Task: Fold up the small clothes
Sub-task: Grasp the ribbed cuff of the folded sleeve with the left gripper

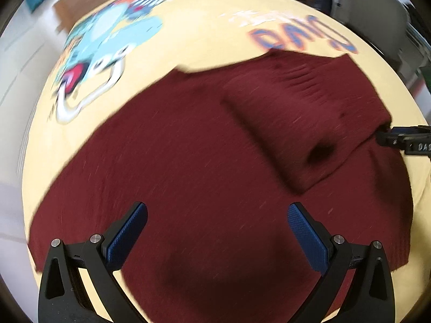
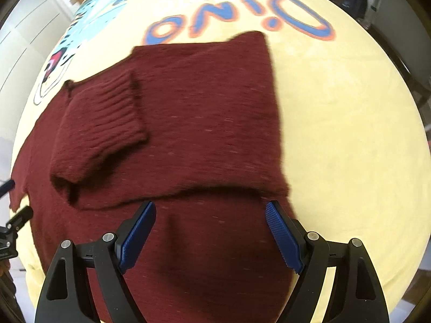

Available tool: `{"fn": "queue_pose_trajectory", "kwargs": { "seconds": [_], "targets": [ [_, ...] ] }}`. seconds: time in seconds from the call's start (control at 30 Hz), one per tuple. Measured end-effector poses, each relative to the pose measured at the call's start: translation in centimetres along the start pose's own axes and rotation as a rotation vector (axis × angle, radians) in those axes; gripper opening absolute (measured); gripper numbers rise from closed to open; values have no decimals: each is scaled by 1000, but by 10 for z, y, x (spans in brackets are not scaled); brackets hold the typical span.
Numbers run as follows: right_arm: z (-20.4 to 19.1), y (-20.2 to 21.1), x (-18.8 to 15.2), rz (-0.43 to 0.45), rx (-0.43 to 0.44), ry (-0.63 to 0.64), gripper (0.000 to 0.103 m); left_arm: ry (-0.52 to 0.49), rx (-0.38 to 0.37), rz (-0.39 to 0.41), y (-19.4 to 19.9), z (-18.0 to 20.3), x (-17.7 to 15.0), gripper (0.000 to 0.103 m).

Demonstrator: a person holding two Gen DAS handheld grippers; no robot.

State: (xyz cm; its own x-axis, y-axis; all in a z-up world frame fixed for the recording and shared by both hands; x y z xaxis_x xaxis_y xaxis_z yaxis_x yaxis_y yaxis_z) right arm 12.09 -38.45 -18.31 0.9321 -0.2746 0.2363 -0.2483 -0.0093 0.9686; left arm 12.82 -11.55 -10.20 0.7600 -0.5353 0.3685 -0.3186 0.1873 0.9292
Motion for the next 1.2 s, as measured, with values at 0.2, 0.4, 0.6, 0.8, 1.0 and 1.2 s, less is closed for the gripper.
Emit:
{"fn": "queue_pose_trajectory", "kwargs": {
  "seconds": [0.2, 0.4, 0.6, 0.8, 1.0, 1.2],
  "targets": [
    [25, -1, -5, 13, -64, -3, 85, -145, 13, 9, -17, 46, 37, 102],
    [43, -6, -11, -6, -77, -7, 85, -264, 34, -42, -54, 82, 60, 102],
    [55, -9, -13, -12, -60, -23, 85, -335, 45, -128, -94, 100, 72, 102],
    [61, -12, -11, -9, -73, -2, 85, -296, 5, -182, -113, 89, 82, 57],
    [44, -11, 5, 21, -115, 30, 84, -151, -47, -149, -94, 39, 93, 18],
    [32, -8, 21, 62, -126, 45, 24, 35, -107, -59, -66, -33, 91, 16]
  ]
}}
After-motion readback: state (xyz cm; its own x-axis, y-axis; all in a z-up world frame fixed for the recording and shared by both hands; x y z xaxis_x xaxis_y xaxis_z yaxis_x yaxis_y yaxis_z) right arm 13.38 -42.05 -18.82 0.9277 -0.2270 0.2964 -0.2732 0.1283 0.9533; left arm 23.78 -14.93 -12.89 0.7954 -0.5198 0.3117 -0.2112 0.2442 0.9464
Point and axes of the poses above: each gripper's, at about its wrist camera, not at the fingertips, and y roughly against the way its jaws point, z to its right, x to its top, the point moved 1 cm from there along -y, roughly the way its jaws point, and after that the axes turned 6 degrees about -x, right-handed, at the moved point
